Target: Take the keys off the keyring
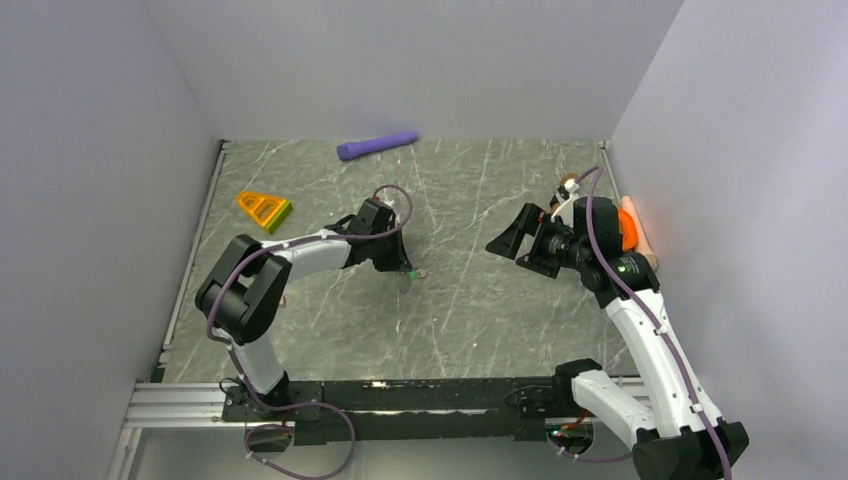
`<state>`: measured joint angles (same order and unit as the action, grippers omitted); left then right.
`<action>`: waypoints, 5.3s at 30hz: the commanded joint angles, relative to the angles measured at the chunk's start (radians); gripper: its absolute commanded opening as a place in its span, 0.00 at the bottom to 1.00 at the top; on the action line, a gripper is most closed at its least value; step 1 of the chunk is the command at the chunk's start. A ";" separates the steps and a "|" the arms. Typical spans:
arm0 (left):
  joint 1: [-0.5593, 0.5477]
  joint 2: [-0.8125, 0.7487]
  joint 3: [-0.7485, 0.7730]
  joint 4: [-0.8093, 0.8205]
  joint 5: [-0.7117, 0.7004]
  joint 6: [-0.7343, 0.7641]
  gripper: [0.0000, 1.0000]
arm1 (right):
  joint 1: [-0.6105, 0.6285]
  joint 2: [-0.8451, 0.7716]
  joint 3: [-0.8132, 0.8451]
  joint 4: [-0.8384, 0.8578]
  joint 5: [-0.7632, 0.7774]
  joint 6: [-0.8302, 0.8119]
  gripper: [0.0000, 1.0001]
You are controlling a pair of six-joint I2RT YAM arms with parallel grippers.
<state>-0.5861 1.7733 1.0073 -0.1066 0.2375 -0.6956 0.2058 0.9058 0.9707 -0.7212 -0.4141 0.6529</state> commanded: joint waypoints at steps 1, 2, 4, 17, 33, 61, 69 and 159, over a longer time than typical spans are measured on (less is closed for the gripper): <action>-0.014 -0.139 0.028 -0.061 -0.055 0.012 0.00 | 0.002 -0.026 0.048 -0.022 -0.022 -0.019 1.00; -0.016 -0.169 0.034 -0.076 -0.060 0.018 0.00 | 0.003 -0.028 0.049 -0.018 -0.029 -0.020 1.00; -0.024 -0.226 0.055 -0.118 -0.073 0.041 0.00 | 0.003 -0.032 0.058 -0.010 -0.052 -0.024 1.00; -0.082 -0.490 0.420 -0.455 0.002 0.258 0.00 | 0.003 -0.076 0.175 0.279 -0.371 0.070 1.00; -0.167 -0.638 0.700 -0.533 0.210 0.225 0.00 | 0.006 -0.042 0.142 1.124 -0.640 0.582 0.96; -0.178 -0.610 0.849 -0.414 0.405 0.161 0.00 | 0.384 0.222 0.209 1.359 -0.551 0.637 0.80; -0.176 -0.608 0.862 -0.413 0.399 0.162 0.00 | 0.453 0.277 0.196 1.527 -0.529 0.728 0.73; -0.201 -0.644 0.716 -0.751 0.422 0.324 0.50 | 0.676 0.125 0.476 -0.226 -0.220 -0.331 0.00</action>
<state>-0.7685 1.1328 1.6600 -0.8341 0.5575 -0.4004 0.8742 1.1179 1.4502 -1.0225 -0.5900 0.3210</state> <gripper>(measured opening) 0.505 0.019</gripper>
